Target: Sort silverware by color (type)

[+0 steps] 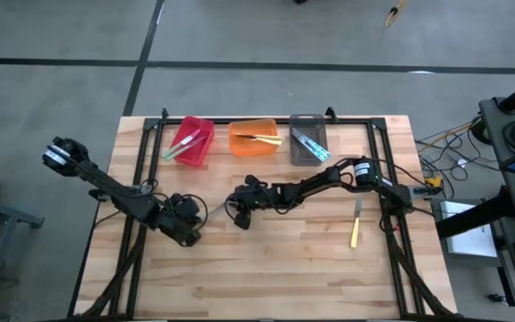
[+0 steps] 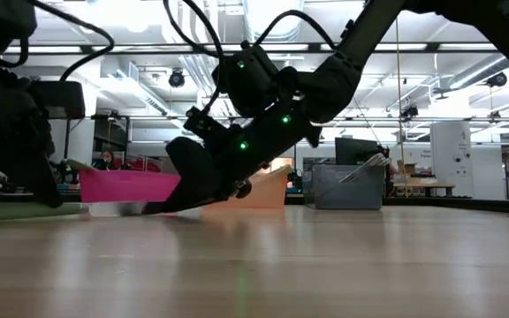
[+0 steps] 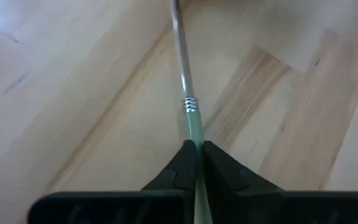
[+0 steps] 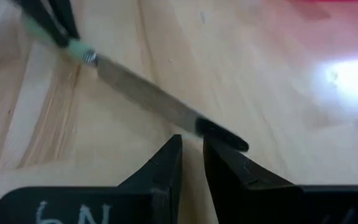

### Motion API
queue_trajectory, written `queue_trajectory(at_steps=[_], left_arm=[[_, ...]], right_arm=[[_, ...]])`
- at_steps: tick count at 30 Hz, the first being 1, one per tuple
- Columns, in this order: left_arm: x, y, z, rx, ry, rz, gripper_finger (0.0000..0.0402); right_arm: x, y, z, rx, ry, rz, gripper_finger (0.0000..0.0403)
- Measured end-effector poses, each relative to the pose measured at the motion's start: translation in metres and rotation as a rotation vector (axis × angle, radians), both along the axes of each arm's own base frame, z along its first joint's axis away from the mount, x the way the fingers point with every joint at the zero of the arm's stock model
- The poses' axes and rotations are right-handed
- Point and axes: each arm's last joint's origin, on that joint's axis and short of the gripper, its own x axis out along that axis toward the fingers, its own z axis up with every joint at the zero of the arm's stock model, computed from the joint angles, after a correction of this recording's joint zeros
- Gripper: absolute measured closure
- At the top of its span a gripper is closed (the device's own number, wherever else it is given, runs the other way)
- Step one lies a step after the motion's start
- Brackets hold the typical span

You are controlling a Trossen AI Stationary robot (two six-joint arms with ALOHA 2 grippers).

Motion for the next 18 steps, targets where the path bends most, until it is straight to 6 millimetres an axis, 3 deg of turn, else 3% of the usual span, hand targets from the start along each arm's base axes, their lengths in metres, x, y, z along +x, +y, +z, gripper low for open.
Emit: queue_trajectory(at_steps=[6,18], left_arm=[[0.000,-0.002,0.015,-0.014,-0.004,-0.017,0.0397],[-0.001,-0.008,0.007,-0.019,0.031,-0.028,0.0400]], right_arm=[[-0.002,0.003,0.026,-0.019,-0.034,0.013,0.0344],[-0.009,0.011,0.033,-0.005,-0.020,0.022,0.0344]])
